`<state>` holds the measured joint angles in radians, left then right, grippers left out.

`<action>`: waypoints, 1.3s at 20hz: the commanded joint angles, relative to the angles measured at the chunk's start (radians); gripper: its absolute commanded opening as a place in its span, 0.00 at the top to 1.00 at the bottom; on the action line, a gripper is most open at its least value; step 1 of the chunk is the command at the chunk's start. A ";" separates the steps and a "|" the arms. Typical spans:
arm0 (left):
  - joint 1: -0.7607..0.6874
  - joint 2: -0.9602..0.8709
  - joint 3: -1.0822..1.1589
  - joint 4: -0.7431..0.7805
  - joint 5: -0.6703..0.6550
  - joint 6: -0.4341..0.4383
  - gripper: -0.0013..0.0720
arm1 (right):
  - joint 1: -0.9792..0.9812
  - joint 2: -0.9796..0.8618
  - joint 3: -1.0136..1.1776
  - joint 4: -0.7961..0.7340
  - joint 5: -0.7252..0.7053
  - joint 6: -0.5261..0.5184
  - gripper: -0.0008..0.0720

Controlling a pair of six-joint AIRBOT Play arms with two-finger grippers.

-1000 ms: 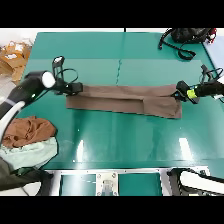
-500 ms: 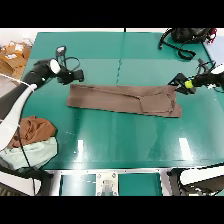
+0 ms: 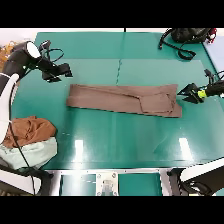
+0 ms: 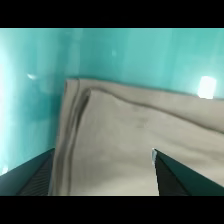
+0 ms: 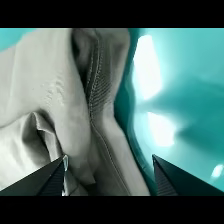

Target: Fold the shirts.

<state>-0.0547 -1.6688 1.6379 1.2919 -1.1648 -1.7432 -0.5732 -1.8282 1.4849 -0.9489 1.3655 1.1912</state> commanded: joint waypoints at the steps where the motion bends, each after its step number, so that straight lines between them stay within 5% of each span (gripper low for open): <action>1: 0.005 -0.001 0.008 -0.089 -0.050 0.034 0.01 | 0.002 -0.102 0.002 0.146 0.063 -0.134 0.15; 9: -0.003 -0.001 0.008 -0.155 -0.060 0.074 0.01 | 0.074 -0.145 0.015 0.201 0.117 -0.224 0.18; 10: -0.013 -0.001 0.008 -0.156 -0.060 0.077 0.23 | 0.079 -0.145 0.019 0.179 0.117 -0.224 0.51; 11: -0.027 -0.001 0.008 -0.156 -0.053 0.089 0.65 | 0.083 -0.145 0.025 0.167 0.117 -0.224 0.83; 12: -0.049 -0.001 0.008 -0.157 -0.036 0.124 0.94 | 0.086 -0.145 0.032 0.172 0.118 -0.223 0.92; 18: -0.261 -0.059 0.003 -0.229 0.187 0.189 0.95 | 0.138 -0.081 0.185 0.174 0.212 -0.119 0.97; 23: -0.519 -0.270 0.012 -0.531 0.483 0.330 0.95 | 0.262 0.071 0.383 0.175 0.379 0.064 0.97; 26: -0.592 -0.382 0.072 -0.640 0.551 0.339 0.95 | 0.361 0.157 0.442 0.175 0.404 0.143 0.97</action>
<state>-0.5575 -1.9488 1.6718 0.8001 -0.7364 -1.4471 -0.2916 -1.7470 1.8591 -0.7734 1.7176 1.2354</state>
